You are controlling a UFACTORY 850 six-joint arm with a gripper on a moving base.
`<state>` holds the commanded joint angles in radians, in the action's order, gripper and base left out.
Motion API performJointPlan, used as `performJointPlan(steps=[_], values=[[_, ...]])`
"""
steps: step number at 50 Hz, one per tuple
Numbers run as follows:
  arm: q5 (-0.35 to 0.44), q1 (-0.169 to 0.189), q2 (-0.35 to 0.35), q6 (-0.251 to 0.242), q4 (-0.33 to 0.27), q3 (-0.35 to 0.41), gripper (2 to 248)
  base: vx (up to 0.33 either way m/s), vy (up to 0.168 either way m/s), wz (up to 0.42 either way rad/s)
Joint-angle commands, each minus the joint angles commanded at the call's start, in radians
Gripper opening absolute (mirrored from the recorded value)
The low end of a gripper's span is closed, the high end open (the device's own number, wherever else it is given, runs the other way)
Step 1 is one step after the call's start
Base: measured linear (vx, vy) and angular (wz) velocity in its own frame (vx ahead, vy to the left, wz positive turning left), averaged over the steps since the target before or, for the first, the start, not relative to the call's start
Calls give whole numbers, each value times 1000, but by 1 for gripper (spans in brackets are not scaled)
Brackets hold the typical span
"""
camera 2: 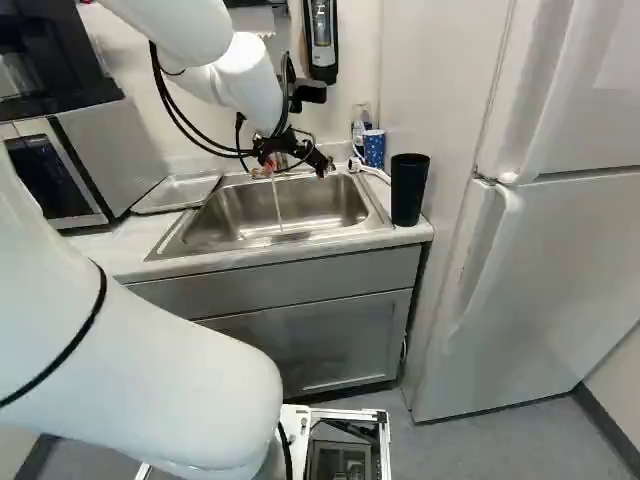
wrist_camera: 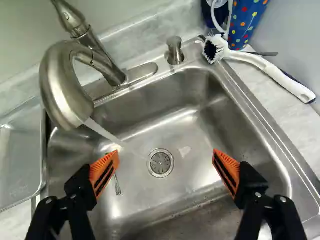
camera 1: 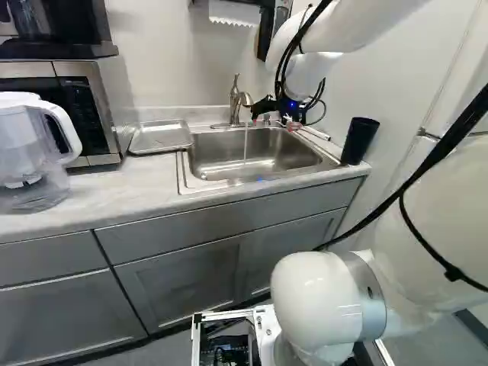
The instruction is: Rinse the cup and place it in the tray
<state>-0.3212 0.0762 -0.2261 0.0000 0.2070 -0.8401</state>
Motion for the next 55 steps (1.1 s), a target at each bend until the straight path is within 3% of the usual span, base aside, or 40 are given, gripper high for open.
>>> performJointPlan(steps=[22, 55], values=[[28, 11, 1, -11, 82, -1, 247, 0, 0, 0], [83, 43, 3, -337, 267, -3, 247, 0, 0, 0]])
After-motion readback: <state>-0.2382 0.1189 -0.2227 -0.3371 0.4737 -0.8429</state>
